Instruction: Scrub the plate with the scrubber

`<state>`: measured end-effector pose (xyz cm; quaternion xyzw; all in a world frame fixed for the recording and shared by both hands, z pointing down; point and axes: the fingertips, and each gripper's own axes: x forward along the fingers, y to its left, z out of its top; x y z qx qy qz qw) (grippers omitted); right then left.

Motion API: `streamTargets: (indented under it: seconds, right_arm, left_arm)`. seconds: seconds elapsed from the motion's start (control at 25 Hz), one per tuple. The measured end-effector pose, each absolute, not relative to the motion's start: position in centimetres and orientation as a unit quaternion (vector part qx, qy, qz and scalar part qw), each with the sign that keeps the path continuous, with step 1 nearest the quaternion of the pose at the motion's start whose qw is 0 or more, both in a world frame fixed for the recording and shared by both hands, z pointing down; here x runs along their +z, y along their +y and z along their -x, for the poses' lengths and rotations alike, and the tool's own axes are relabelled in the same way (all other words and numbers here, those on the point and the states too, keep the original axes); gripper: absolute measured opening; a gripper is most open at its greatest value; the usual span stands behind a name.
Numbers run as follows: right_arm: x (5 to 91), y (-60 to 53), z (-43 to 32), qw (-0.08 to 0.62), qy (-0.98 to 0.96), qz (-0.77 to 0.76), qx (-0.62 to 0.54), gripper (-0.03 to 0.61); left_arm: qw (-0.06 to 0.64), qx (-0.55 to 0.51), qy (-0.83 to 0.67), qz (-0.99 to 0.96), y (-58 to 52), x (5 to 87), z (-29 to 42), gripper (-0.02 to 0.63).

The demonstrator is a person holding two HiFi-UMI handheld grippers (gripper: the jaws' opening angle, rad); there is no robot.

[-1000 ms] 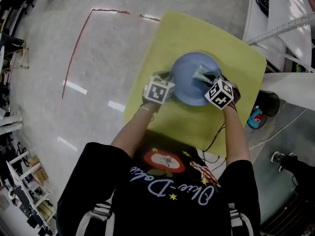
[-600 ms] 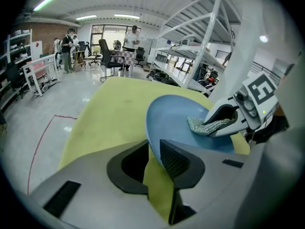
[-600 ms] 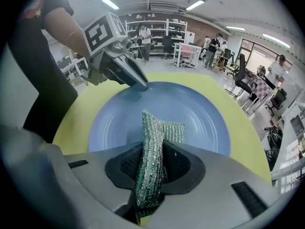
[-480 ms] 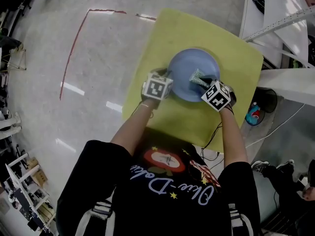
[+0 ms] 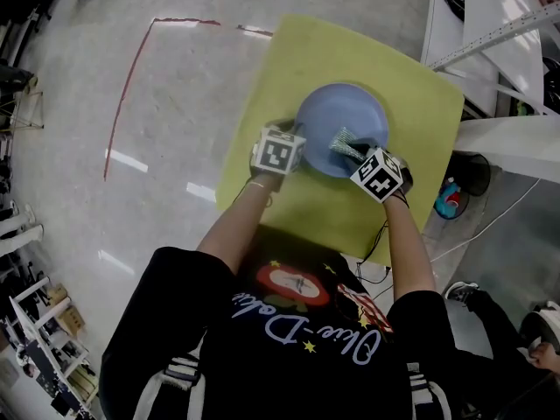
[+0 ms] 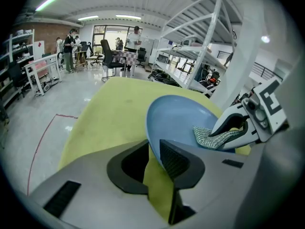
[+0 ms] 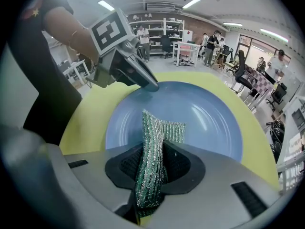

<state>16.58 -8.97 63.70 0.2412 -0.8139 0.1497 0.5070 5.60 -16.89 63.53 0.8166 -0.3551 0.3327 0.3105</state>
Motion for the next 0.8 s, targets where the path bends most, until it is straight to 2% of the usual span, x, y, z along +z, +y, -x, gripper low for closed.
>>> streamTargets:
  seconds: [0.8]
  right_arm:
    - [63.6,-6.7,-13.9,0.497,-0.823,-0.21,0.176,0.074]
  left_arm:
    - [0.315,0.332,-0.358,-0.814,-16.9,63.6,-5.7,0.051]
